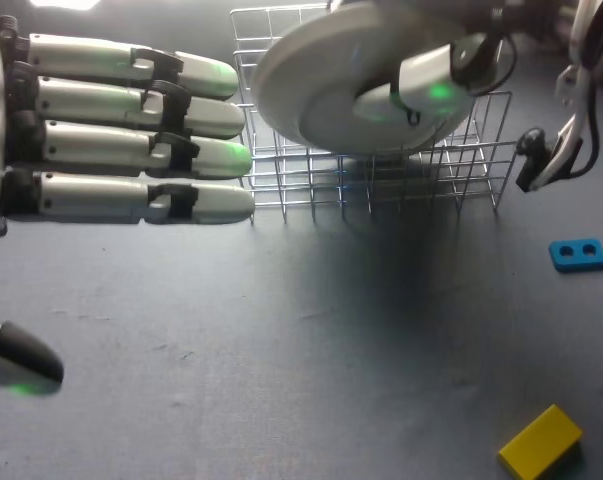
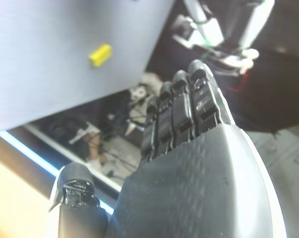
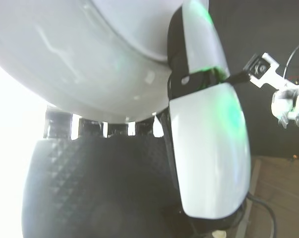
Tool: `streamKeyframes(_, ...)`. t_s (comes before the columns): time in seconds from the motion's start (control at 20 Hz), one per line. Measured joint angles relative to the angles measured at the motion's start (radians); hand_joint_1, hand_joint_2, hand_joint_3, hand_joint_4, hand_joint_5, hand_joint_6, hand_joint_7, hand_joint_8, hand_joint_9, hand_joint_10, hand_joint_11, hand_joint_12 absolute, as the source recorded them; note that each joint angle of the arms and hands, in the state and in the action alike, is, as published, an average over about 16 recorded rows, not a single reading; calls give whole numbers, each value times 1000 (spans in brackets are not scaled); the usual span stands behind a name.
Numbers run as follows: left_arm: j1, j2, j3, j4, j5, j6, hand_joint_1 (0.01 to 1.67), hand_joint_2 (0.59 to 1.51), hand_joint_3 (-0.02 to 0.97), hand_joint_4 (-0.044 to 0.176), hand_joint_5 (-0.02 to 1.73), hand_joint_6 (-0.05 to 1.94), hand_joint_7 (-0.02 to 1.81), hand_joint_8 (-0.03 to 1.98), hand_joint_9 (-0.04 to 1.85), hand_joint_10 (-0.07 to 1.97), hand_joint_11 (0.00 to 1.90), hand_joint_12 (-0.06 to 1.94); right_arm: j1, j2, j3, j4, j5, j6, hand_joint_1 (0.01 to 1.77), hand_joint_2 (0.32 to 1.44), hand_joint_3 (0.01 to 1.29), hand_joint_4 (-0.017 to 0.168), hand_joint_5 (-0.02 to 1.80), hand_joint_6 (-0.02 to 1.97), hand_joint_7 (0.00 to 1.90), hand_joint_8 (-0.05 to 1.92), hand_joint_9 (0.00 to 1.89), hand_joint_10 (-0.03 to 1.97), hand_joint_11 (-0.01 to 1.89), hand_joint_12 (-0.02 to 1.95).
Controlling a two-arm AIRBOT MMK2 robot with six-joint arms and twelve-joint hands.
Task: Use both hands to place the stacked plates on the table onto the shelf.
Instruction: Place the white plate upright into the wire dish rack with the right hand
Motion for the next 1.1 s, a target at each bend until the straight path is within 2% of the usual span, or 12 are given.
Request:
streamKeyframes(0.3, -33, 19, -31, 22, -3, -35, 22, 1133, -3, 1, 98, 12, 145, 9, 113, 12, 31, 168, -53, -31, 49, 2, 27, 1, 1205, 1032, 14, -7, 841, 1118, 994, 1037, 1111, 295, 689, 1360)
streamKeyframes(0.65, -19, 33, -29, 34, -22, -107, 22, 1133, -2, 1, 98, 13, 141, 9, 103, 13, 15, 215, -100, -47, 78, 3, 63, 5, 1206, 1039, 15, -8, 785, 1186, 961, 1106, 1050, 382, 688, 1357)
streamKeyframes(0.95, -5, 38, -14, 29, -73, -126, 22, 1133, -2, 1, 104, 13, 136, 9, 102, 12, 15, 224, -121, -48, 81, 4, 86, 9, 1203, 1056, 15, -8, 728, 1264, 918, 1156, 946, 517, 658, 1380)
streamKeyframes(1.1, 0, 39, -9, 23, -108, -118, 21, 1133, -2, 2, 106, 13, 135, 10, 103, 12, 16, 230, -125, -46, 79, 4, 89, 9, 1194, 1066, 14, -8, 698, 1309, 885, 1157, 874, 608, 618, 1409)
